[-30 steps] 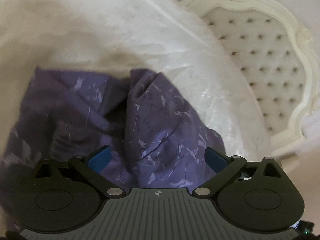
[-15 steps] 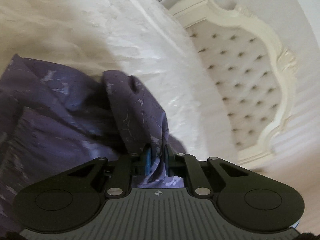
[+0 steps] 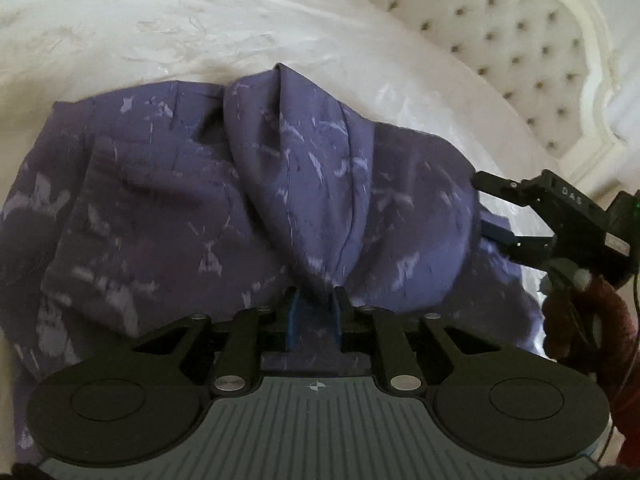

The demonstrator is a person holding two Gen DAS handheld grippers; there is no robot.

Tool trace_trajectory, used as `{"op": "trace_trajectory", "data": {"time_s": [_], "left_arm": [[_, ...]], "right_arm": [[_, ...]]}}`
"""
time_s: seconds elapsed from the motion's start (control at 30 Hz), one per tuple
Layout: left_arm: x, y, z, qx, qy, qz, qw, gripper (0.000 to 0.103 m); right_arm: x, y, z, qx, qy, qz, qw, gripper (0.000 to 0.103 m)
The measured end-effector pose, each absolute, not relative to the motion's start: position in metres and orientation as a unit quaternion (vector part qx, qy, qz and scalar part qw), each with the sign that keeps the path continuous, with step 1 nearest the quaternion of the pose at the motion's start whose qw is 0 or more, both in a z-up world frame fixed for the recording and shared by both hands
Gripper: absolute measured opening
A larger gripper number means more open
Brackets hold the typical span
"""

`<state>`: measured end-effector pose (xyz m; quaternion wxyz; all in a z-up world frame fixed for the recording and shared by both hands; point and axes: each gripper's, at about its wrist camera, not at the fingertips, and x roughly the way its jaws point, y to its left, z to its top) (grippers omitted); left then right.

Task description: Fold large clothes

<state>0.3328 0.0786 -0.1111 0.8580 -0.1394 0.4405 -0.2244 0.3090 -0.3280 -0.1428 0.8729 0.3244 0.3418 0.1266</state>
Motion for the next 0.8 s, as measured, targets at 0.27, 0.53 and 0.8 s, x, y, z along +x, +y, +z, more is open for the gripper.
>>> {"op": "trace_trajectory", "data": {"time_s": [0.27, 0.53, 0.8], "left_arm": [[0.343, 0.106, -0.089, -0.193, 0.393, -0.207, 0.875, 0.051], [0.377, 0.095, -0.106, -0.250, 0.420, -0.188, 0.852, 0.053], [0.368, 0.101, -0.093, -0.257, 0.375, -0.203, 0.867, 0.006]], "right_arm": [[0.270, -0.323, -0.143, 0.360, 0.331, 0.155, 0.858, 0.084], [0.265, -0.293, -0.150, 0.367, 0.337, 0.182, 0.848, 0.085], [0.264, -0.282, -0.134, 0.315, 0.335, 0.166, 0.872, 0.017]]}}
